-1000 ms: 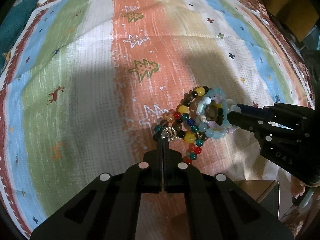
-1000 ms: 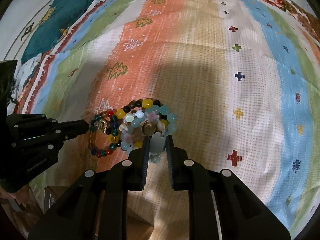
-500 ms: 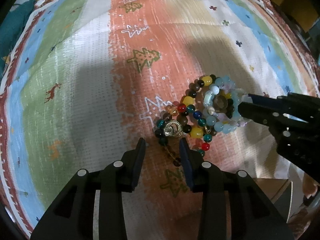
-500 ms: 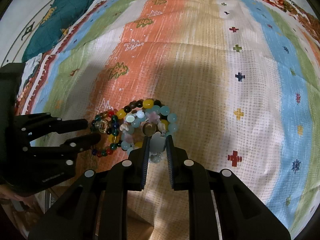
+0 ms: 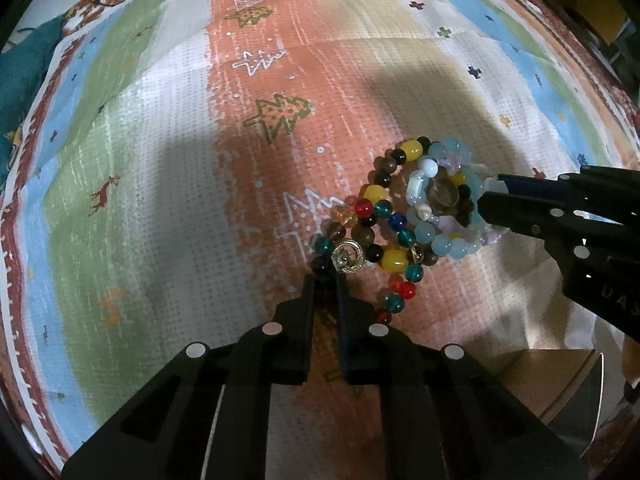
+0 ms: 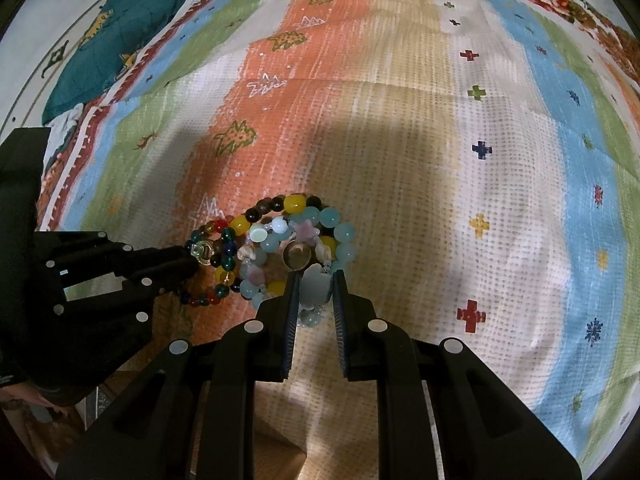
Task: Organize jewelry
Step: 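Grasp the multicolored bead bracelet with the left tool while the right tool grasps the white charm, then lift the multicolored bracelet with the left tool while the right tool lifts the charm toward the tin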
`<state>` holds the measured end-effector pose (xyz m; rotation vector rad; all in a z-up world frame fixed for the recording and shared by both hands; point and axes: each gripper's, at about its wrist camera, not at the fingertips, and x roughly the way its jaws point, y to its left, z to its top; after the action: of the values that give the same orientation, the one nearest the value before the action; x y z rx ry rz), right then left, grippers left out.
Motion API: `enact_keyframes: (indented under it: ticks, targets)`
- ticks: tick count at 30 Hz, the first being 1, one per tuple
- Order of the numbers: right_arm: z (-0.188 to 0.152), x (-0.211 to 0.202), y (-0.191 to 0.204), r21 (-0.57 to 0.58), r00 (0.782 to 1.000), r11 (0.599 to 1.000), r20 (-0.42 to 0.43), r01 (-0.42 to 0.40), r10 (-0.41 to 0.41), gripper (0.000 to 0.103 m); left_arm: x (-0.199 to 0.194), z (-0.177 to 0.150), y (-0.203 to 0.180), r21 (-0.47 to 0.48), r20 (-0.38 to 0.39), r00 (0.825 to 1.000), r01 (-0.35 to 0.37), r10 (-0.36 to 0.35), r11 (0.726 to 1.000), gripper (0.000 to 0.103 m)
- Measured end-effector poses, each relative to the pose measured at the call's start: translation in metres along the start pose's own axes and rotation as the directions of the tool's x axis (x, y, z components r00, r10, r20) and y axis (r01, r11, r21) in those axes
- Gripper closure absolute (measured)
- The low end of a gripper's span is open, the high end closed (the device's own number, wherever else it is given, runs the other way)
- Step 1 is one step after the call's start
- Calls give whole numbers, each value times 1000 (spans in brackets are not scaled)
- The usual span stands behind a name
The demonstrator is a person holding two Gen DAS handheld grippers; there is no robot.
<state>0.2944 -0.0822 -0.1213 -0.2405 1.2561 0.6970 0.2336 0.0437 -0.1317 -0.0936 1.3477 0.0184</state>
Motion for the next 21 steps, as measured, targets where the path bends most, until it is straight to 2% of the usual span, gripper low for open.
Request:
enact_keyframes:
  ticks: [13,21]
  targets:
    - [-7,-13,0,0,1000,1000,20,-3,3,85,-31,-11,11,-29,56,997,62,-61,998,94]
    - [-17,-26,6,-15,999,1000,43,9,-8,85,-53,-19,-1,-2,105,991,85,-84,996,94]
